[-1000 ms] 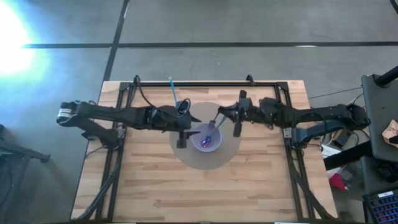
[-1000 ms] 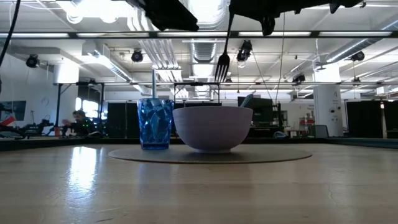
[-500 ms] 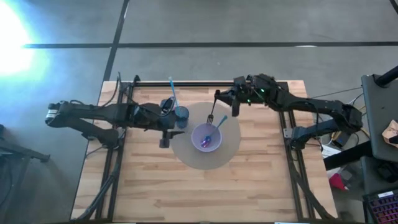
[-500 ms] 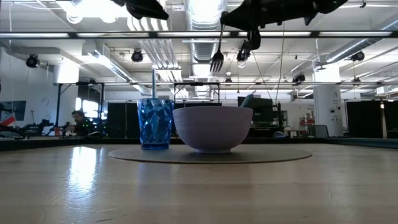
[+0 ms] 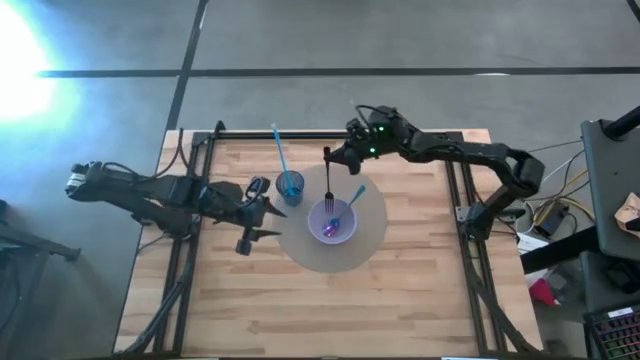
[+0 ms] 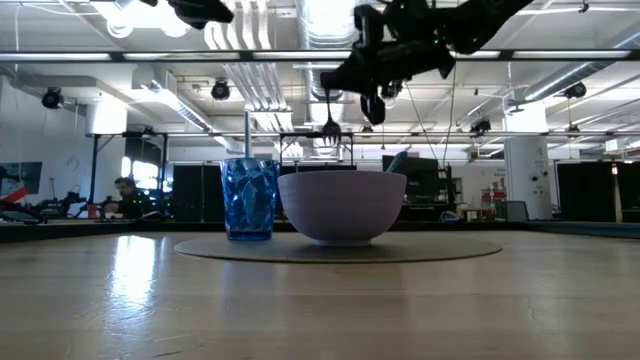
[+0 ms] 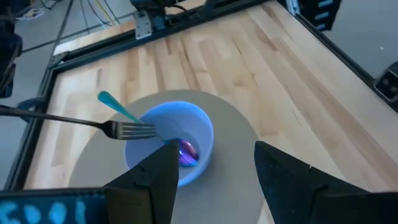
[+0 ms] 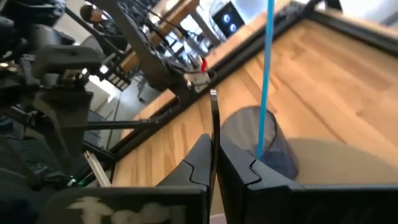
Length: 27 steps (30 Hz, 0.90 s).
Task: Pick & Place Utensil
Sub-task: Put the black fork into the purple bowl
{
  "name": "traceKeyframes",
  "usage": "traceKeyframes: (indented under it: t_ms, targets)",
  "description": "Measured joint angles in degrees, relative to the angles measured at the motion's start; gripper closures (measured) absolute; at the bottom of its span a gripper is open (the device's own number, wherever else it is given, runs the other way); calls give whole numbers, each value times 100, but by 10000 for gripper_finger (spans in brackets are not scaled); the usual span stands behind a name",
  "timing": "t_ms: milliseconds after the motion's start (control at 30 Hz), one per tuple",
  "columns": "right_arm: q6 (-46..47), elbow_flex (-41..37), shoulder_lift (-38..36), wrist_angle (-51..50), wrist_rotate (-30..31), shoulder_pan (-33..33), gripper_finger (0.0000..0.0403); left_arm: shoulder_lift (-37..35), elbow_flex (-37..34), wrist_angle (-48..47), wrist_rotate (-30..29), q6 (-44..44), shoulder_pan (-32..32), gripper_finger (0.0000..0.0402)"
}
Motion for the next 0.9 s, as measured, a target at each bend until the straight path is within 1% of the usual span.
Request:
traceKeyframes:
  t_ms: [200,400,667,900]
  targets:
    - [89,69,508,9,-94,-27,394,-311,-361,11,2,-159,-198,200]
    - [98,62,781,45,-98,-25,394,-562,-603,33,2,-202,-314,200]
    - [-186,27,980,76,-92,-21,394,-624,-660,143,2,-308,-318,200]
    - [-220,-74,1172,75,-102,-21,394,-620,-660,164,2,-313,-318,200]
